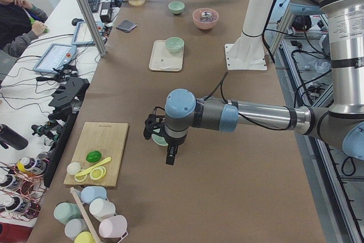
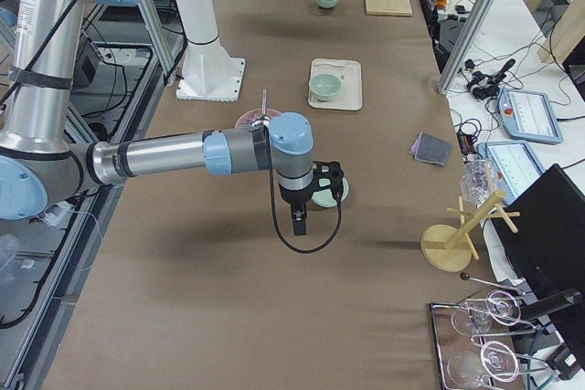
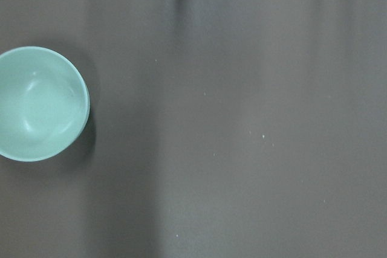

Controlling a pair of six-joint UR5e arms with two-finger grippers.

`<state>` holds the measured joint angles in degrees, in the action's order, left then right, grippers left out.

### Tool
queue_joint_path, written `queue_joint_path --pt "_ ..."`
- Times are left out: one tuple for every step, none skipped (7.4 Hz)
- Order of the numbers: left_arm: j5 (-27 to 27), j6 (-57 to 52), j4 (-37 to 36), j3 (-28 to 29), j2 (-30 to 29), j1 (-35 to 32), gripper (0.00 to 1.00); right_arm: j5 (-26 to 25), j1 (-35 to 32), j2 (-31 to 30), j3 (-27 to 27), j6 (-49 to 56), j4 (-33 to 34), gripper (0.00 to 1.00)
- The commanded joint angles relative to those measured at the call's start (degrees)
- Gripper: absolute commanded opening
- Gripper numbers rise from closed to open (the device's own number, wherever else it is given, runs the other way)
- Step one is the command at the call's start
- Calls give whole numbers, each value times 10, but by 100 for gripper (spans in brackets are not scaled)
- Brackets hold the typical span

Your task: Stack green bowls together

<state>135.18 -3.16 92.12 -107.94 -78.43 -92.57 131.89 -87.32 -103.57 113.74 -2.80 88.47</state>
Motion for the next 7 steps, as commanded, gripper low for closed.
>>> queue_joint_path --pt "1 3 4 -8 -2 0 98 4 0 4 -2 0 -37 100" --pt "0 8 10 -5 -19 2 98 15 0 6 -7 -1 -33 100" --pt "3 8 5 24 -46 2 98 26 0 12 -21 8 -39 100" --pt "19 7 10 26 -45 2 98 23 0 11 -19 12 -51 100" --pt "21 8 13 32 -50 2 98 25 0 7 -33 23 -84 100" --pt "22 6 14 33 -51 2 98 27 0 6 -57 33 -128 100" --pt "22 6 14 33 -50 2 98 29 0 9 -66 26 -144 100"
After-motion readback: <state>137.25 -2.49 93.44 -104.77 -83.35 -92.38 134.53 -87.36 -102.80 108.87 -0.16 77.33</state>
